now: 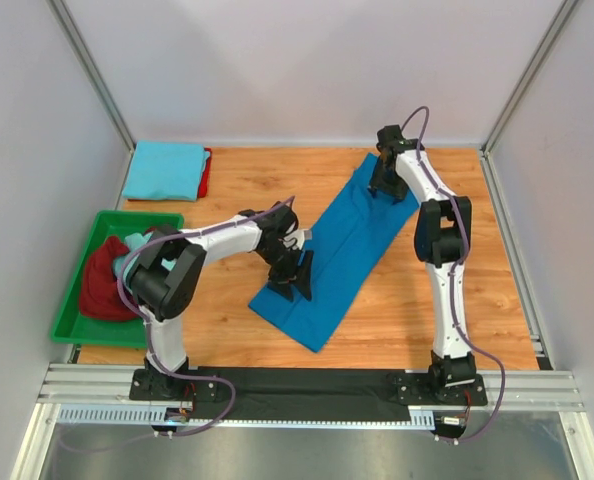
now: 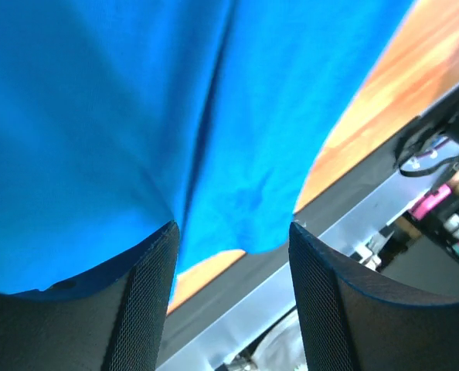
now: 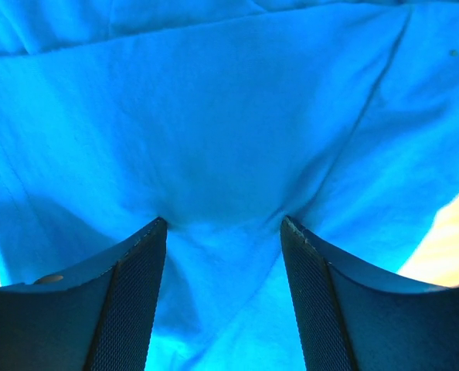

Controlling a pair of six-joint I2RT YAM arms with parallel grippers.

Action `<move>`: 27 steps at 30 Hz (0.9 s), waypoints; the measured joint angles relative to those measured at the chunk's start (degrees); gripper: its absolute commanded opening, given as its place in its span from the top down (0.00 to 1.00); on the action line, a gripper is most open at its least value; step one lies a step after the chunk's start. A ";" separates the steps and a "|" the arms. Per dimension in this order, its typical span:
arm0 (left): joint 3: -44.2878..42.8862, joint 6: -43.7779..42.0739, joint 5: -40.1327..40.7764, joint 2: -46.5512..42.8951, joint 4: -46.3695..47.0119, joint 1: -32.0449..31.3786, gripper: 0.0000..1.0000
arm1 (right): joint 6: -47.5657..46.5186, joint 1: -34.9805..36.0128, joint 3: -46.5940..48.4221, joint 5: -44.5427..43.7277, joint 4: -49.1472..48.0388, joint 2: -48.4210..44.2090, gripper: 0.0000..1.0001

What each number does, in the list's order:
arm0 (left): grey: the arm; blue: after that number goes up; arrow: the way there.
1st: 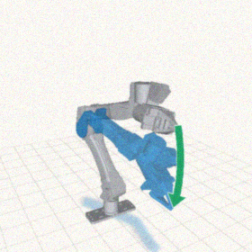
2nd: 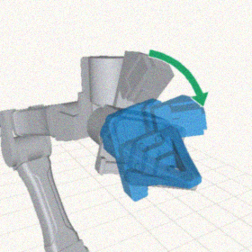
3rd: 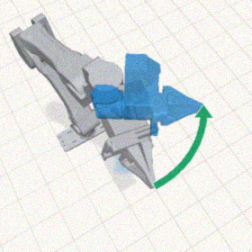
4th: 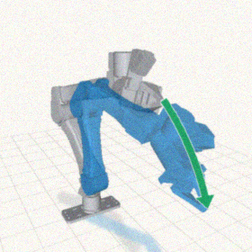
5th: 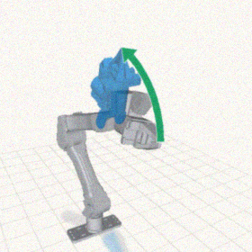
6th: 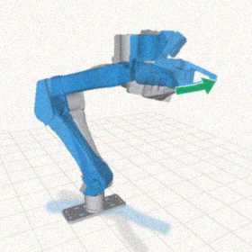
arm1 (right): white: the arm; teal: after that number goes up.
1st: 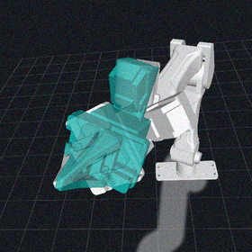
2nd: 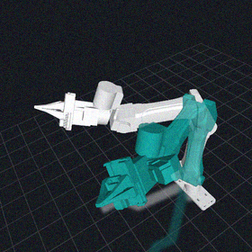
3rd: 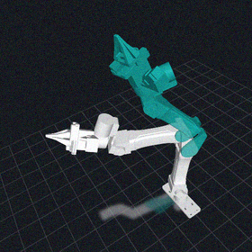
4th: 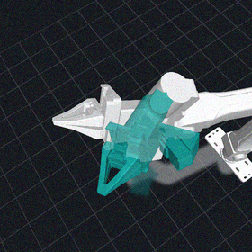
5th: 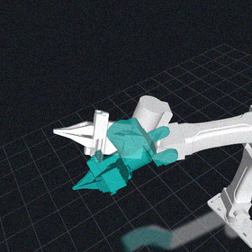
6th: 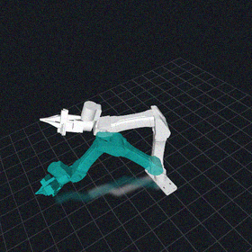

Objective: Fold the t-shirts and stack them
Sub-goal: Fold the tshirt

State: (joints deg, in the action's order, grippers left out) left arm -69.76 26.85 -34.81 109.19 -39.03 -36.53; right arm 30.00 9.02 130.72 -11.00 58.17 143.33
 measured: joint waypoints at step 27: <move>-1.66 1.38 4.61 -14.29 0.92 4.48 0.42 | -6.80 5.53 0.50 -2.97 -14.32 -3.78 0.59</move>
State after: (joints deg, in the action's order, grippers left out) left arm -71.42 28.23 -30.20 94.89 -38.11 -32.05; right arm 23.20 14.55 131.22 -13.98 43.86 139.55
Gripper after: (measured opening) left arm 0.581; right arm 0.424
